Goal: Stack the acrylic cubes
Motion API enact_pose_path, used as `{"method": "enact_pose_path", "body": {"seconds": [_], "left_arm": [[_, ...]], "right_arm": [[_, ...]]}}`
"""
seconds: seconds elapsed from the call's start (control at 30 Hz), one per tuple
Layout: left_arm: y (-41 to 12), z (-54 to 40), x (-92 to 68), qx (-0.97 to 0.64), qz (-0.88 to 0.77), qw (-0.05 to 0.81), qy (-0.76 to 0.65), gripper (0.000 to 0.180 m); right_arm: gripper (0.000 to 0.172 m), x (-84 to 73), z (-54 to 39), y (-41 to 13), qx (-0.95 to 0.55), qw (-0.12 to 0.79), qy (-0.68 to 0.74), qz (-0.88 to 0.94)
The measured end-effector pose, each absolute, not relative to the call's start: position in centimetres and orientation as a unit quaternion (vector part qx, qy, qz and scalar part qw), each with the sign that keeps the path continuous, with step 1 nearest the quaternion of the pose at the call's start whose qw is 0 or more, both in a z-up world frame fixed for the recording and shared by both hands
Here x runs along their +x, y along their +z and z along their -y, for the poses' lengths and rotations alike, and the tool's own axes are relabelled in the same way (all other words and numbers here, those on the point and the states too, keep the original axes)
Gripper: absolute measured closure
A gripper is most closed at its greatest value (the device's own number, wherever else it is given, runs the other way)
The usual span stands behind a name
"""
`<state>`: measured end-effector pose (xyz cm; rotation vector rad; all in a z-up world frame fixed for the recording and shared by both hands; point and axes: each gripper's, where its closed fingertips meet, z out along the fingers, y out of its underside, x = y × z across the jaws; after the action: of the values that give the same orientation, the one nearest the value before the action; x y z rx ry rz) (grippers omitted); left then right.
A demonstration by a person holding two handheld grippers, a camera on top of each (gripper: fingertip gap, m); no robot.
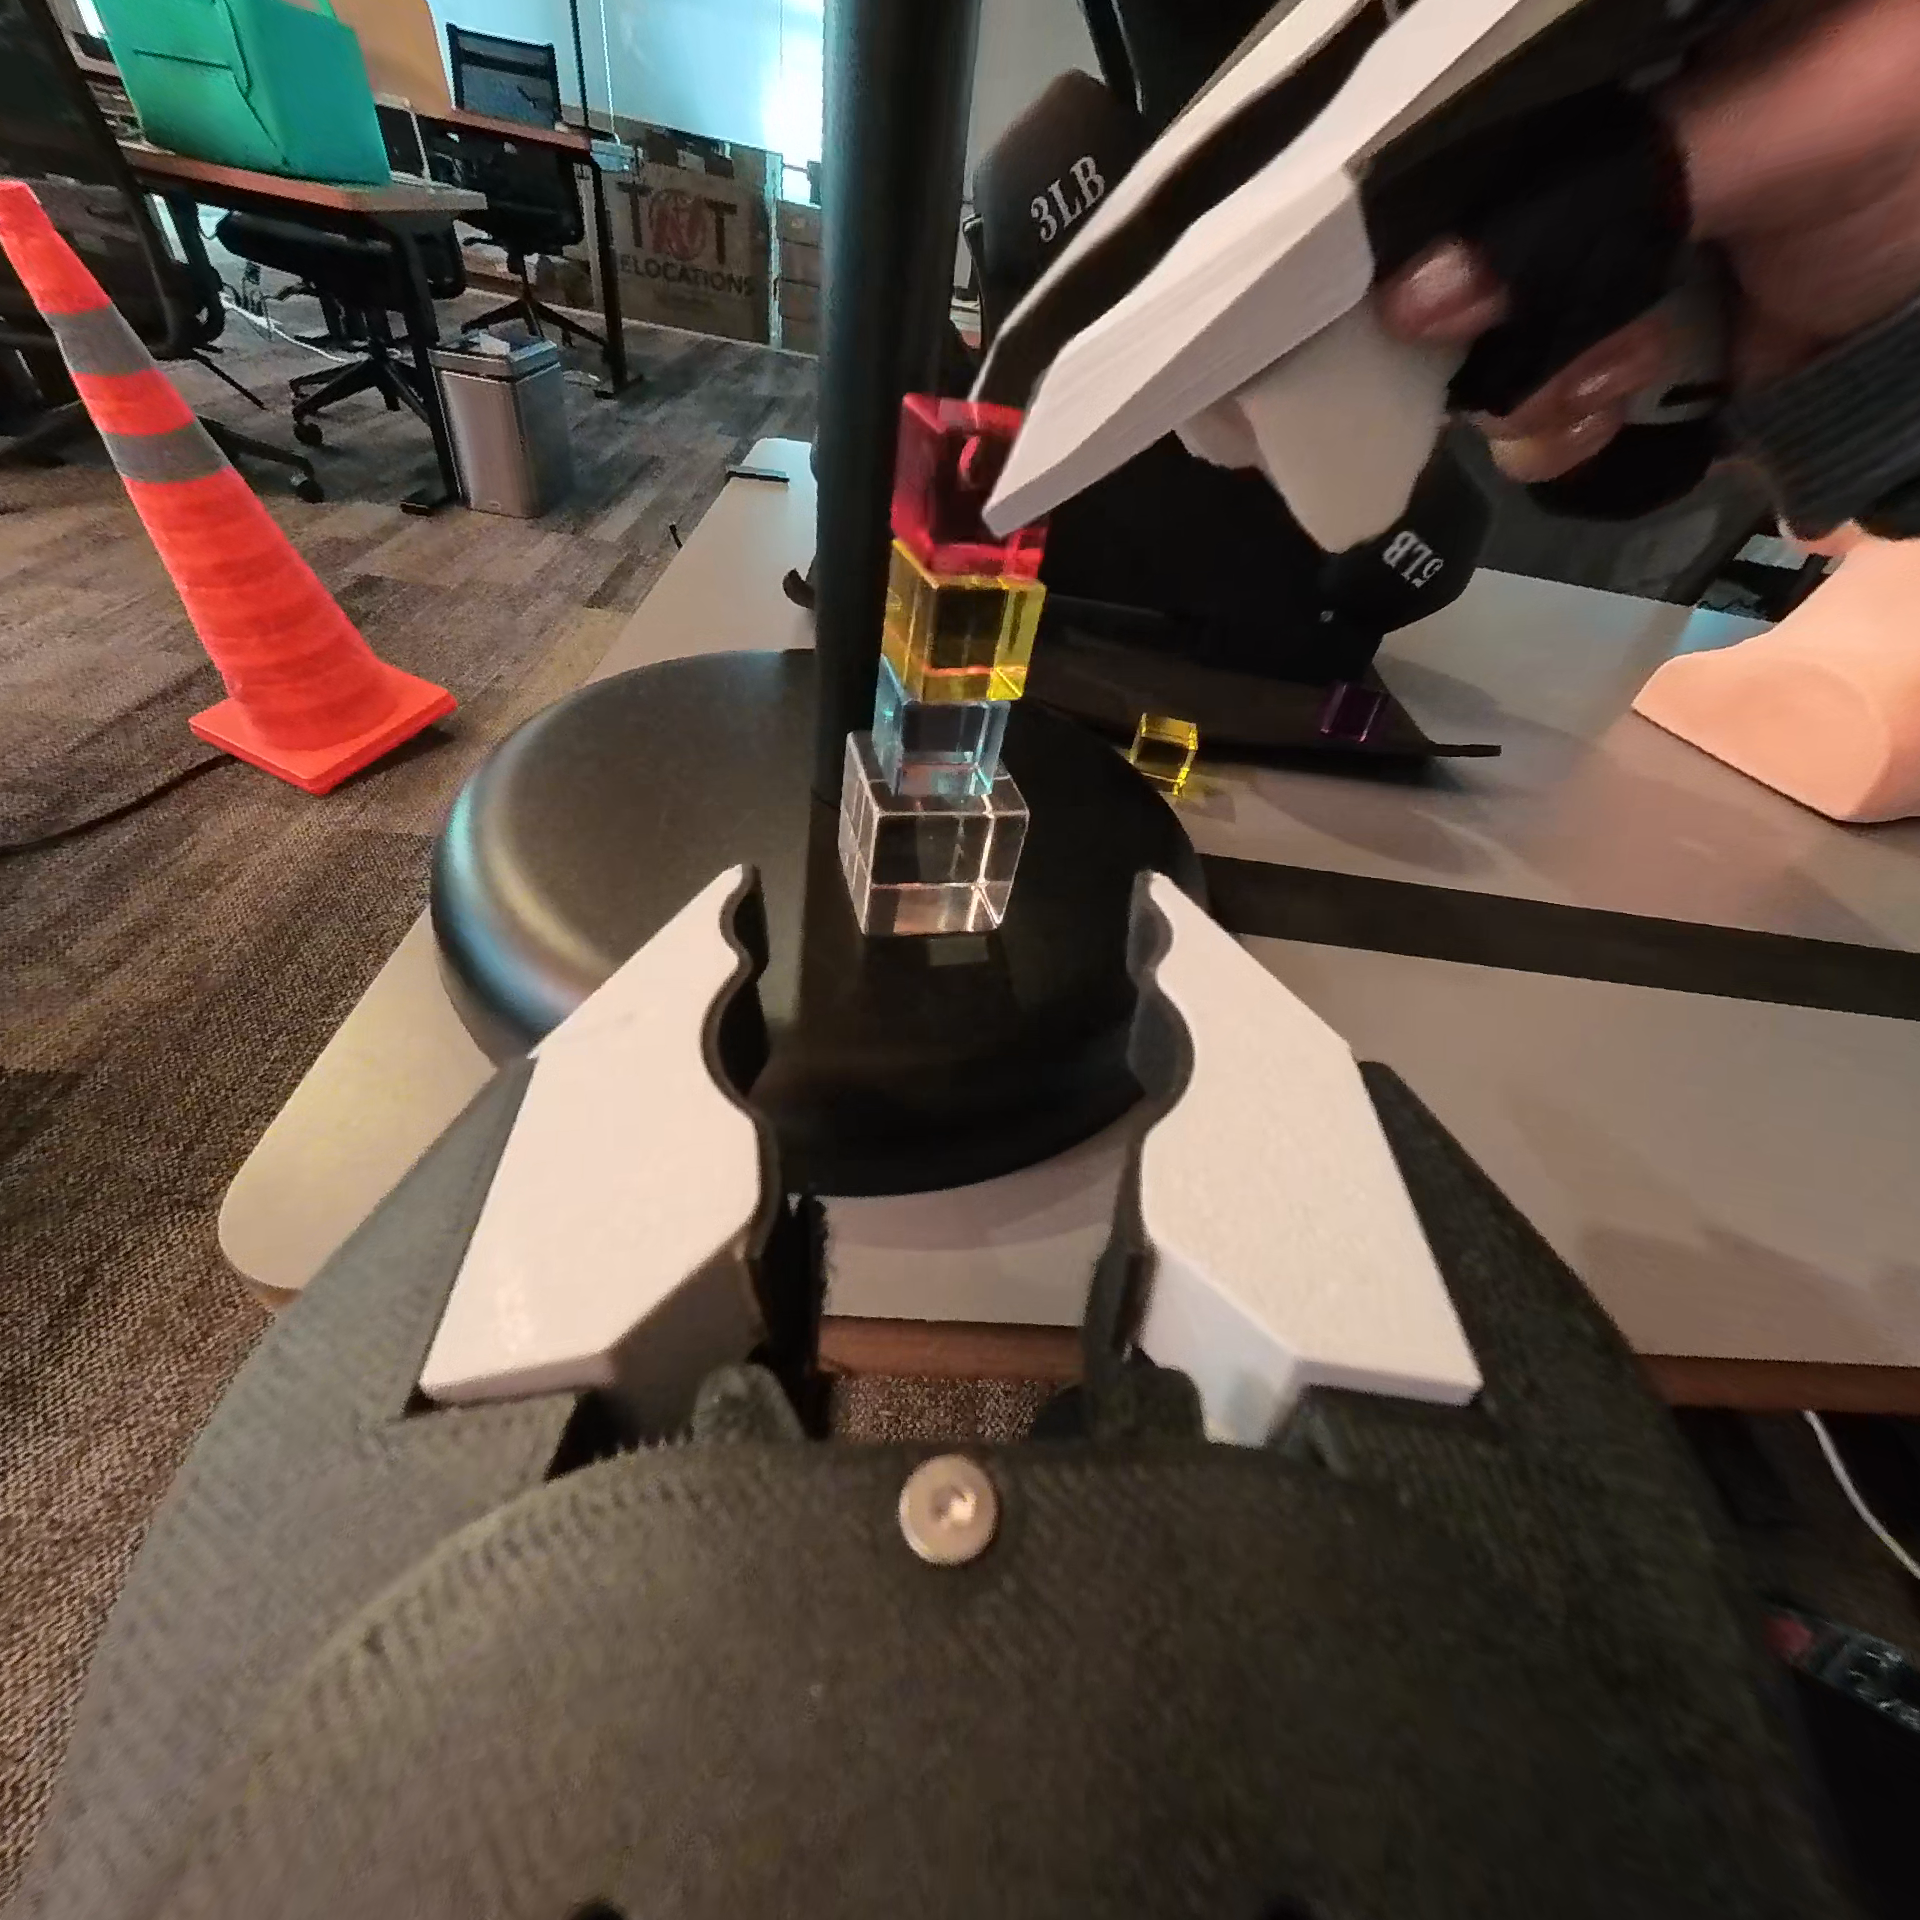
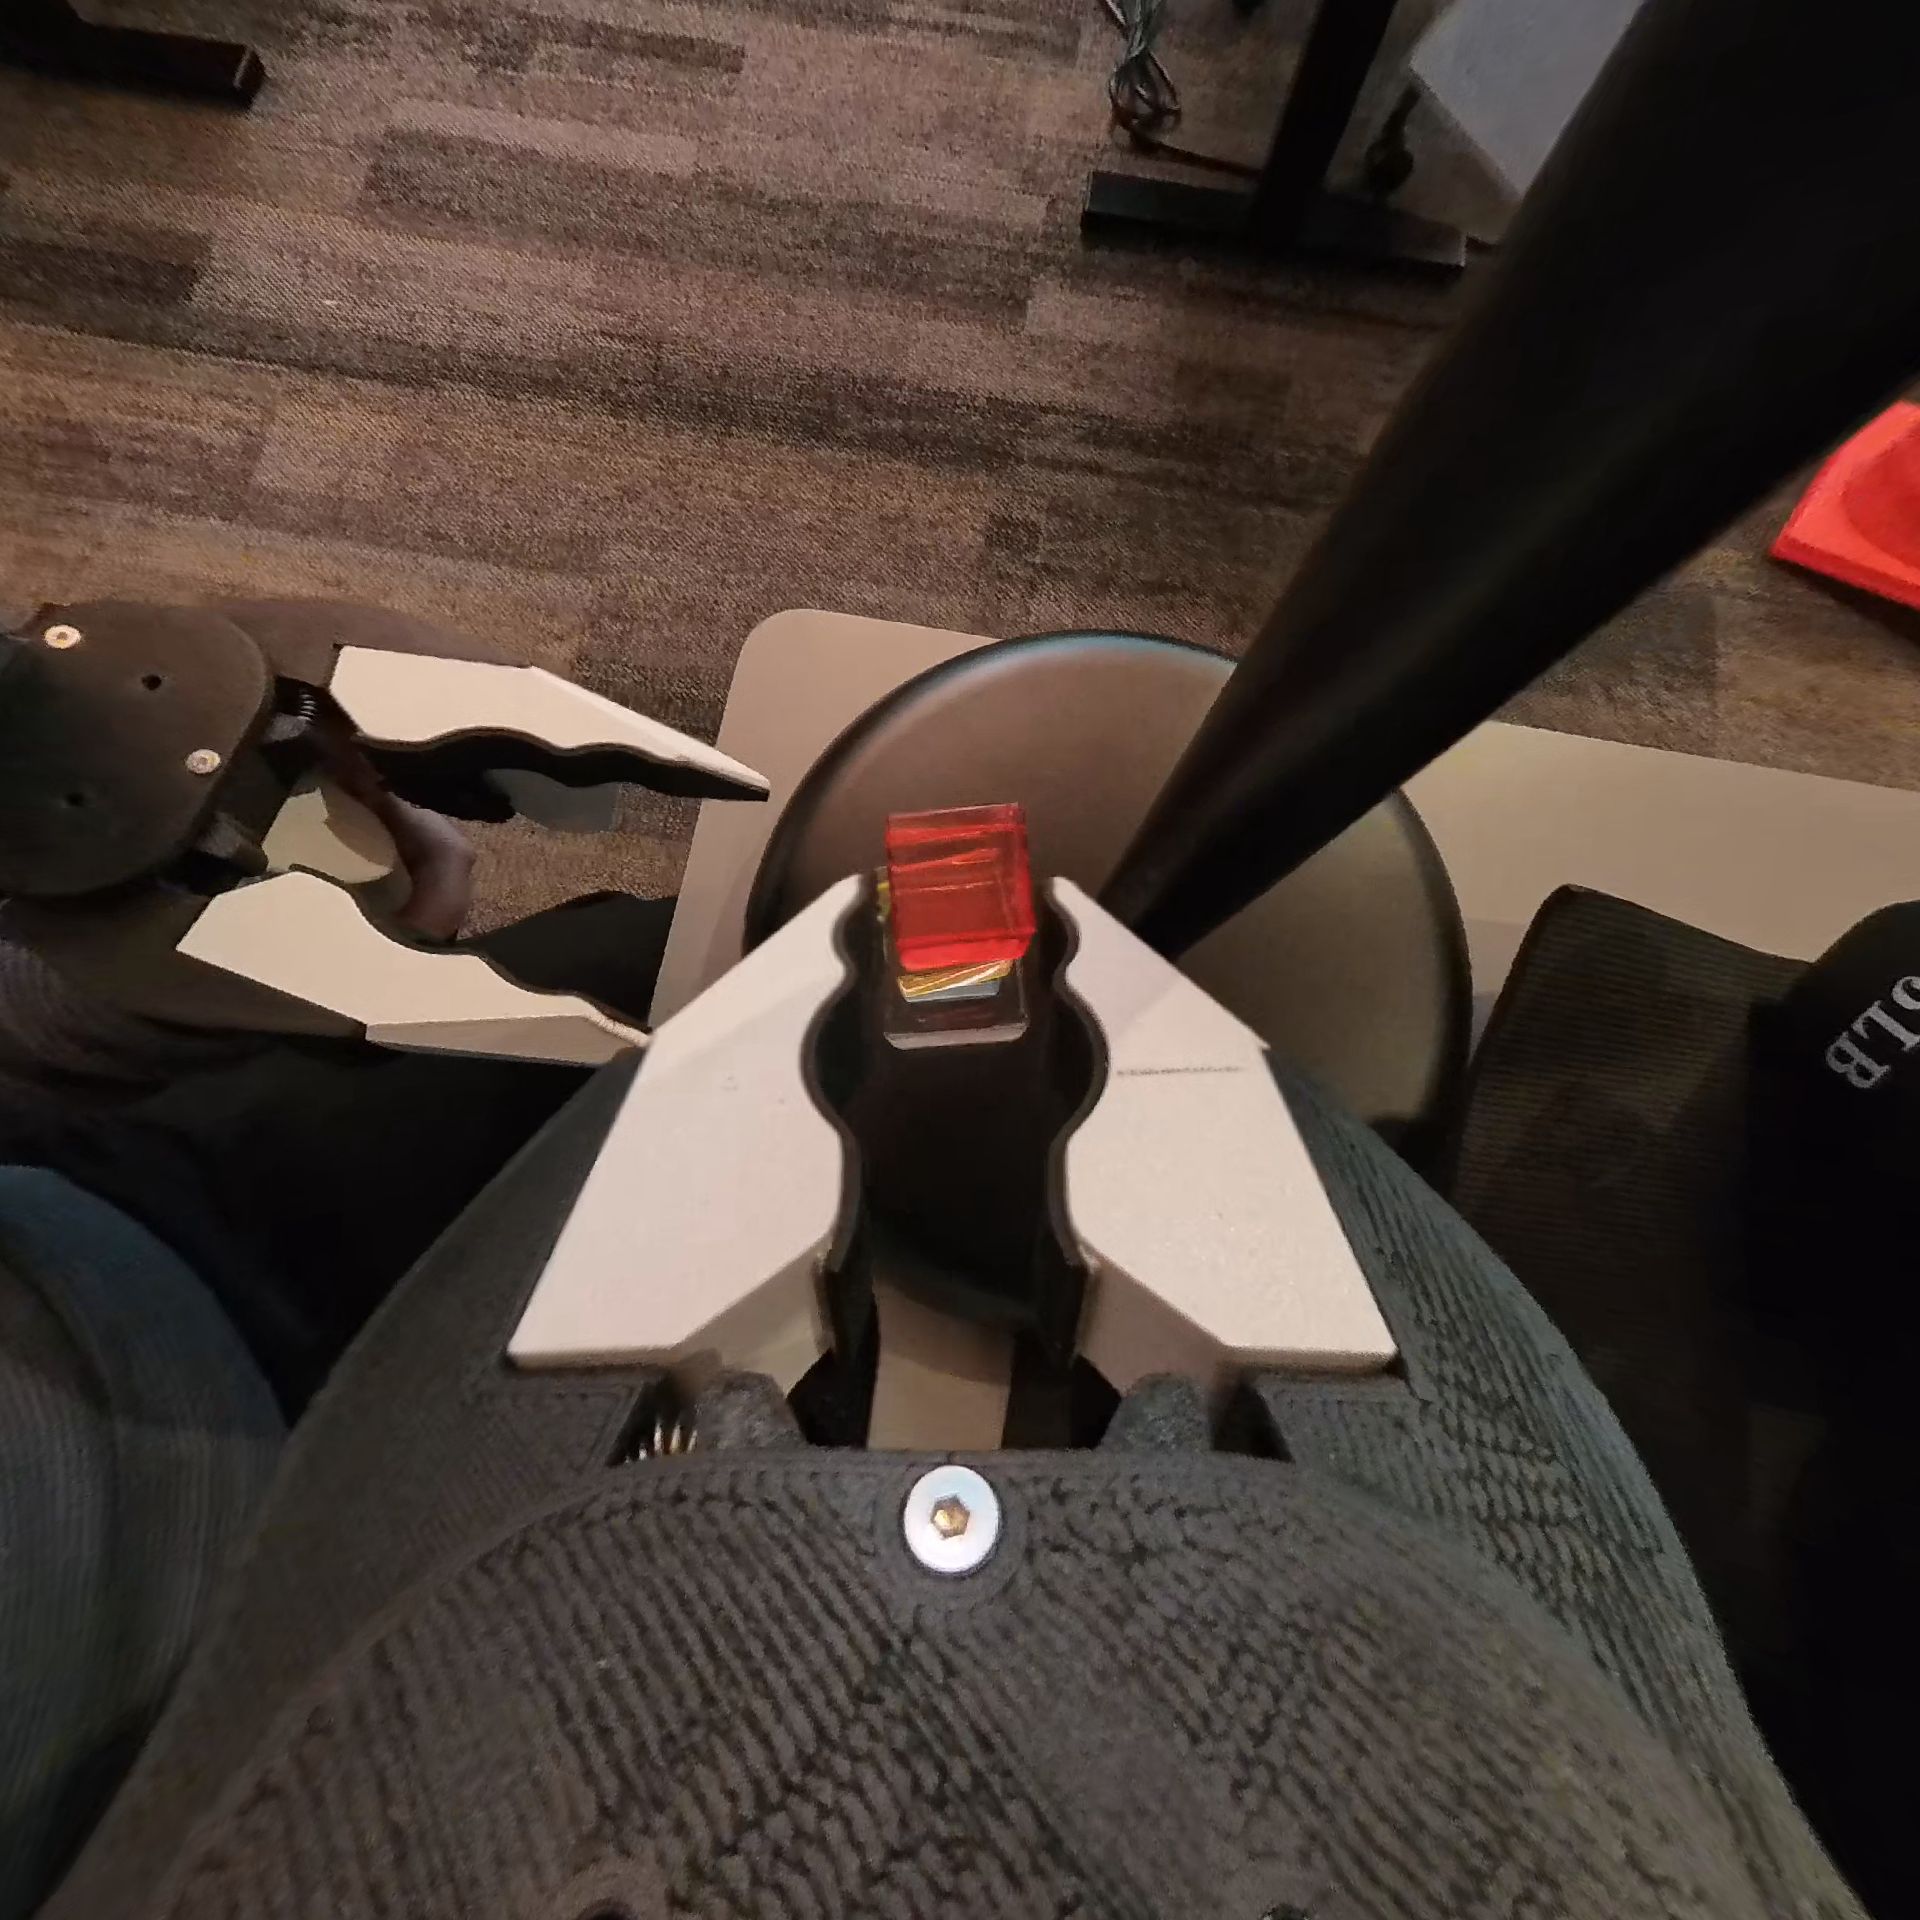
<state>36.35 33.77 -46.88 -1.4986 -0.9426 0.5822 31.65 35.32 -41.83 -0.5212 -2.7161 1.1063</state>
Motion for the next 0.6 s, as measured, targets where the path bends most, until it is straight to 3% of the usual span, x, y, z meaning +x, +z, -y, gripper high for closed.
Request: {"method": "enact_pose_path", "body": {"seconds": [0.13,0.23,0.4,0.6], "left_arm": [[-47.1,-33.8,36.5,-0.65,0.404,0.593,0.251,0.109],[-47.0,-33.3,36.6,-0.648,0.399,0.596,0.257,0.108],[-46.4,-32.7,36.7,-0.638,0.393,0.611,0.255,0.106],[-46.8,-32.8,36.6,-0.642,0.39,0.609,0.255,0.105]], "right_arm": [[0.117,31.6,-36.8,-40.6,-0.178,0.104,0.387,0.899],[0.126,29.9,-41.6,-39.4,-0.206,0.158,0.406,0.876],[0.116,27.3,-50.5,-47.6,-0.287,0.148,0.322,0.89],[0.127,26.3,-53.0,-53.0,-0.331,0.127,0.29,0.889]]}}
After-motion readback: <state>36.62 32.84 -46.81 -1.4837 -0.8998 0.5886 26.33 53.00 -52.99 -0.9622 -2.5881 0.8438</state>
